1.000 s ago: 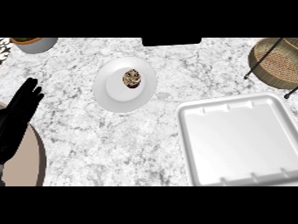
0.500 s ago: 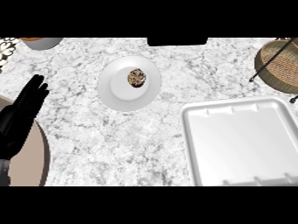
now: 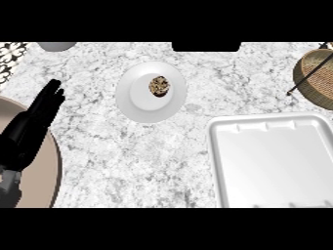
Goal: Pick the can from the tray and place it in the tiered basket
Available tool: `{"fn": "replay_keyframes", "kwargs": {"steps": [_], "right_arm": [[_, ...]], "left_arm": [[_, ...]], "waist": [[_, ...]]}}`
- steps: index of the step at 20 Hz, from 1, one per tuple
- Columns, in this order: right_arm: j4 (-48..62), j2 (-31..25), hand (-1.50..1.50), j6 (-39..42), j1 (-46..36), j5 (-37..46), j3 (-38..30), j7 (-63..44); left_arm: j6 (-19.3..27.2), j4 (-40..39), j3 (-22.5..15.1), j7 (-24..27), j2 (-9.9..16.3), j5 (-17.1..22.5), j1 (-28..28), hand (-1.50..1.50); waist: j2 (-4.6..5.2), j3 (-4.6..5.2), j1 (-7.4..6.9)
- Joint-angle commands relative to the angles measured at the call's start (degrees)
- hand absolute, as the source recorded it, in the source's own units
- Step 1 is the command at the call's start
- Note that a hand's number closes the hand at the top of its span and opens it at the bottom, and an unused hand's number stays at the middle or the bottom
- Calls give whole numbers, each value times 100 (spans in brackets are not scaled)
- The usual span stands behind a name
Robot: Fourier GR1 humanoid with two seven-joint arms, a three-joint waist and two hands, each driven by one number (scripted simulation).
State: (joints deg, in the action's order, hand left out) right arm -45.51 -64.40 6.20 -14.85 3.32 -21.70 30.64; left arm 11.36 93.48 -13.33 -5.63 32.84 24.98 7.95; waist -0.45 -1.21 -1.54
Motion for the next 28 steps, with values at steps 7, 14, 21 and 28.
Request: {"fn": "replay_keyframes", "kwargs": {"steps": [7, 14, 21, 28], "right_arm": [[12, 419, 150, -70, -1566, 496, 802, -1226], [175, 963, 150, -255, -2517, 1001, 1362, -2173], [637, 1443, 150, -419, -2855, 1340, 1575, -2273], [1371, 1650, 150, -1127, -3185, 1791, 1581, -1917]], "left_arm": [[78, -472, -204, -163, -234, -15, -87, 0], [-98, -587, -13, -154, -75, 152, -24, 0], [336, -494, -305, -106, -387, -208, -68, 0], [158, -374, -272, -58, -274, 26, -200, 0]], "waist": [[92, 122, -52], [93, 125, -41], [88, 120, 13], [128, 115, -107]]}}
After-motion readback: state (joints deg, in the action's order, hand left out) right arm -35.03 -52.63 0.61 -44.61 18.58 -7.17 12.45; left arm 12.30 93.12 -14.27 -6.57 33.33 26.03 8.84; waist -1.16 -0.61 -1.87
